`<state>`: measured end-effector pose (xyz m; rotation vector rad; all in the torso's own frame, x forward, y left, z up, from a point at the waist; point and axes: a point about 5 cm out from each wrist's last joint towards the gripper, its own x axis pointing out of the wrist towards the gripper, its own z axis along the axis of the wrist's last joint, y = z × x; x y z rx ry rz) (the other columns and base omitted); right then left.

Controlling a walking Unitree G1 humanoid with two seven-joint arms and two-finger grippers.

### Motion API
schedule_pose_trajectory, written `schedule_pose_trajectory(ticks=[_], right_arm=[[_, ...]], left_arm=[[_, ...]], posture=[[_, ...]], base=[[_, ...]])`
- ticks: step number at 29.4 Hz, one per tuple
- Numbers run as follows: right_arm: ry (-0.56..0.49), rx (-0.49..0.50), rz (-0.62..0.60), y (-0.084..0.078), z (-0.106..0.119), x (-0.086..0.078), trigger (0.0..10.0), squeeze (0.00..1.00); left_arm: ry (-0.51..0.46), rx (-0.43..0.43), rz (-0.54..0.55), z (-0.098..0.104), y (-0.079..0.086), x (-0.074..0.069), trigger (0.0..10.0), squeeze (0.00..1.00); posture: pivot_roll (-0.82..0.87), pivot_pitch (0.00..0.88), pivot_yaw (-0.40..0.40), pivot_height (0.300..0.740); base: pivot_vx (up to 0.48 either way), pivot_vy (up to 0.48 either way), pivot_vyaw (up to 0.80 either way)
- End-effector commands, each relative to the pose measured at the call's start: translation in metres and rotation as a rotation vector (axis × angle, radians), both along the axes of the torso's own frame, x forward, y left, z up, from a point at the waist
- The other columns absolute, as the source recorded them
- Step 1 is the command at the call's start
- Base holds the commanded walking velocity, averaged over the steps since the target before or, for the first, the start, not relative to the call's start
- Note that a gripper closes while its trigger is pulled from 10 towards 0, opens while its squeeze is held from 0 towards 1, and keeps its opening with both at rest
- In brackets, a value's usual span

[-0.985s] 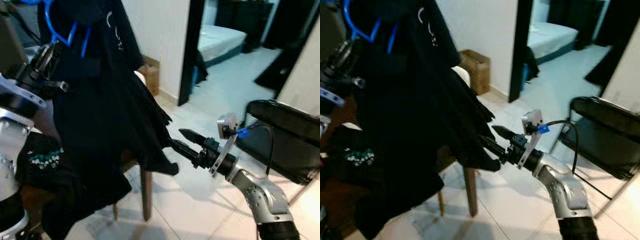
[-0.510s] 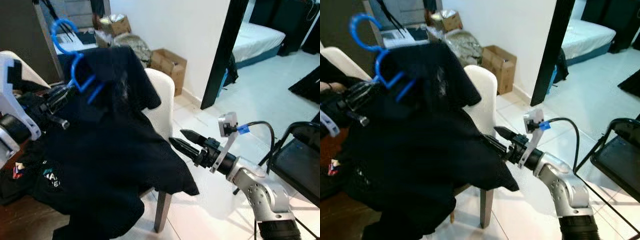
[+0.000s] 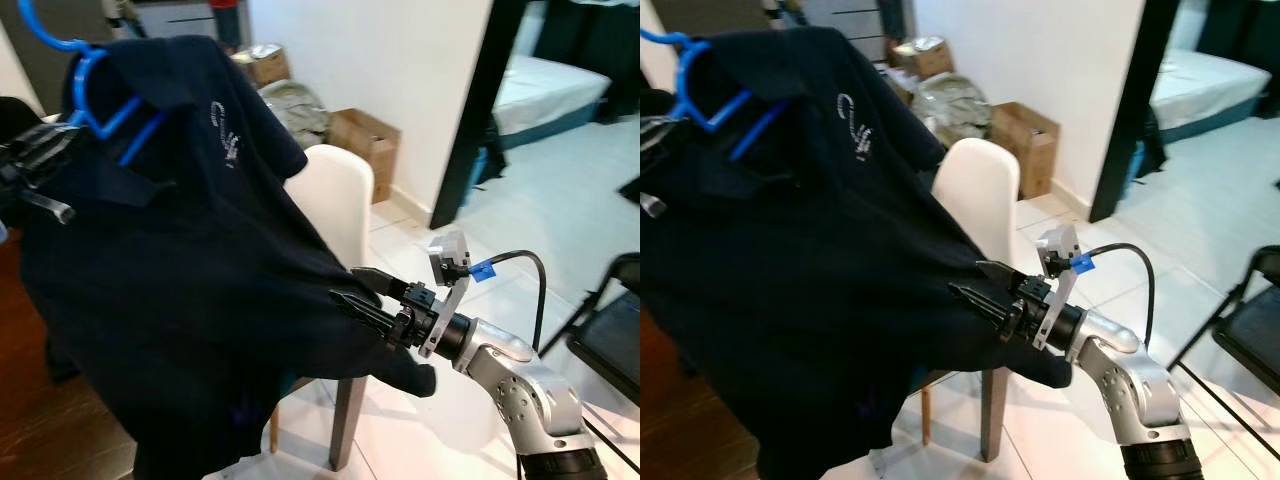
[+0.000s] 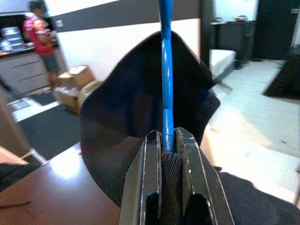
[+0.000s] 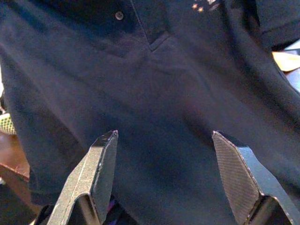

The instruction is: Hang hanger

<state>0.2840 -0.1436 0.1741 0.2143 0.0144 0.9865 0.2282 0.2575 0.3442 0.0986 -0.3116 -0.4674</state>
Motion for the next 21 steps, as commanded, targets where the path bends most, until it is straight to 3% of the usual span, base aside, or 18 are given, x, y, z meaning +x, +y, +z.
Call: schedule_pose_trajectory(ticks=[1,7,10,15,17,21], right_arm=[[-0.012,-0.012,0.019,0.003,0.001,-0.003,10.0,0.0],[-0.013,-0.015,0.023,0.003,0.001,-0.003,10.0,0.0],[-0.017,-0.018,0.026,0.004,0.001,-0.003,10.0,0.0],[-0.018,-0.02,0.025,0.005,0.001,-0.002,10.0,0.0],[-0.018,-0.019,0.02,0.005,0.001,-0.002,10.0,0.0],[-0.018,-0.019,0.017,0.005,0.001,-0.002,10.0,0.0]], left_arm=[[-0.017,0.0,-0.075,0.002,-0.011,-0.004,10.0,0.0],[-0.032,-0.007,-0.061,0.006,-0.009,-0.001,10.0,0.0],[-0.052,-0.073,0.01,0.009,-0.002,0.007,10.0,0.0],[-0.011,-0.101,0.068,-0.005,0.0,0.017,10.0,0.0],[0.029,-0.127,0.062,-0.022,-0.007,0.023,10.0,0.0],[0.054,-0.159,0.037,-0.034,-0.015,0.027,10.0,0.0]], posture=[[0.07,0.0,0.01,0.735],[0.07,0.0,0.013,0.735],[0.08,0.0,0.016,0.735],[0.08,0.0,0.017,0.735],[0.07,0.0,0.018,0.735],[0.07,0.0,0.017,0.735]], base=[[0.0,0.0,0.8],[0.0,0.0,0.8],[0.0,0.0,0.8],[0.0,0.0,0.8],[0.0,0.0,0.8],[0.0,0.0,0.8]])
